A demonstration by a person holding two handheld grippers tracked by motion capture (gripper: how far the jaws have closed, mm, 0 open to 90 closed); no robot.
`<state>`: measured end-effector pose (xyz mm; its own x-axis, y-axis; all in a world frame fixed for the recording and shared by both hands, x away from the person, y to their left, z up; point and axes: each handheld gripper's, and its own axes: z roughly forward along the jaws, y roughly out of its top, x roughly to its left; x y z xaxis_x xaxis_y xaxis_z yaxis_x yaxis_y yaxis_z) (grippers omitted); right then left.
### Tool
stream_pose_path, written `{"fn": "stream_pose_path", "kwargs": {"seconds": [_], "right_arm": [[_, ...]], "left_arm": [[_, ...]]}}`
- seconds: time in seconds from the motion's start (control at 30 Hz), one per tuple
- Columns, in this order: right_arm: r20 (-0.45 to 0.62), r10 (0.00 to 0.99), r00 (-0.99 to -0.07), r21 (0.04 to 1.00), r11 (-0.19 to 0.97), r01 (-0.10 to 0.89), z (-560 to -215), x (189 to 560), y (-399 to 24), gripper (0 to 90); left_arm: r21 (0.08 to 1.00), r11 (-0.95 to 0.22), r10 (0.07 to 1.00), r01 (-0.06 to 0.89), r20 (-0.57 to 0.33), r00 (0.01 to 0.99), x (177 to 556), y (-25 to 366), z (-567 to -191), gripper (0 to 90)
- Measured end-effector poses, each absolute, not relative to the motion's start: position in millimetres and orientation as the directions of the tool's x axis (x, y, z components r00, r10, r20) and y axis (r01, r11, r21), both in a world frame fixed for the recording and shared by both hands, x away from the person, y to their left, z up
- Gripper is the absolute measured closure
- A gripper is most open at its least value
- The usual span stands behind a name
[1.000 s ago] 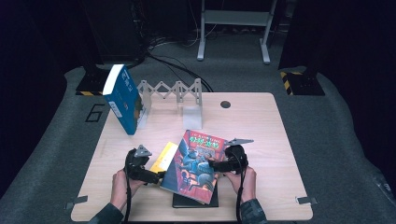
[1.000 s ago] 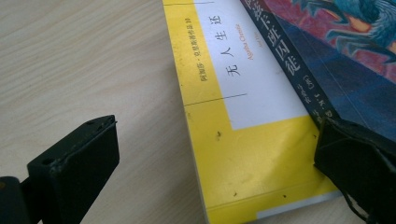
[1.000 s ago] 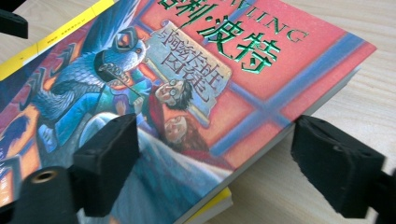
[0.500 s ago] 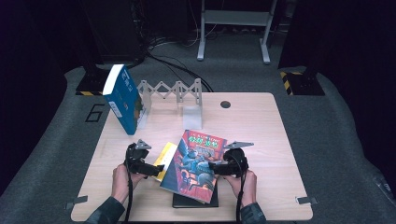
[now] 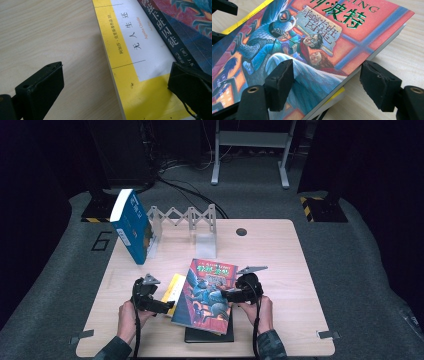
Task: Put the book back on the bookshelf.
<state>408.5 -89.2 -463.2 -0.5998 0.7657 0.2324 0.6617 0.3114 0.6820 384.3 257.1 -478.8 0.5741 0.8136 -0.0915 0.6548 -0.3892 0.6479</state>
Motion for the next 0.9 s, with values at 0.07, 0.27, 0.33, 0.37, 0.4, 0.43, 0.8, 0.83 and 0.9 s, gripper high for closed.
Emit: {"fn": "stream_pose_path", "kwargs": {"seconds": [0.07, 0.27, 0.33, 0.37, 0.4, 0.43, 0.8, 0.83, 0.9], "right_arm": [[0.230, 0.761, -0.607, 0.682, 0.318, 0.658, -463, 411, -88, 27.5], [0.237, 0.756, -0.610, 0.684, 0.316, 0.658, -464, 414, -85, 28.0], [0.242, 0.755, -0.610, 0.685, 0.312, 0.659, -464, 415, -83, 28.1], [0.243, 0.758, -0.606, 0.677, 0.315, 0.665, -463, 415, -83, 28.3], [0.252, 0.758, -0.602, 0.678, 0.305, 0.668, -463, 415, -81, 28.3], [0.235, 0.748, -0.621, 0.692, 0.320, 0.647, -464, 417, -81, 28.3], [0.226, 0.752, -0.619, 0.699, 0.317, 0.641, -464, 416, -78, 29.4], [0.224, 0.755, -0.616, 0.700, 0.315, 0.641, -464, 415, -78, 29.7], [0.224, 0.761, -0.609, 0.702, 0.307, 0.643, -464, 414, -78, 30.2]], "left_arm": [[0.658, -0.365, 0.816, 0.659, -0.116, 0.567, 383, 259, -479, 0.3], [0.678, -0.331, 0.821, 0.656, -0.135, 0.554, 387, 271, -470, 0.0], [0.684, -0.315, 0.824, 0.658, -0.147, 0.548, 390, 273, -466, 0.0], [0.687, -0.311, 0.826, 0.657, -0.147, 0.544, 392, 274, -464, 0.0], [0.690, -0.307, 0.824, 0.656, -0.152, 0.545, 394, 274, -463, 0.0], [0.693, -0.304, 0.824, 0.653, -0.153, 0.546, 397, 275, -460, 0.0], [0.697, -0.283, 0.821, 0.659, -0.178, 0.542, 423, 267, -449, 0.0], [0.697, -0.299, 0.820, 0.652, -0.162, 0.550, 426, 266, -447, 0.0], [0.688, -0.314, 0.814, 0.654, -0.159, 0.559, 430, 264, -446, 0.0]]}}
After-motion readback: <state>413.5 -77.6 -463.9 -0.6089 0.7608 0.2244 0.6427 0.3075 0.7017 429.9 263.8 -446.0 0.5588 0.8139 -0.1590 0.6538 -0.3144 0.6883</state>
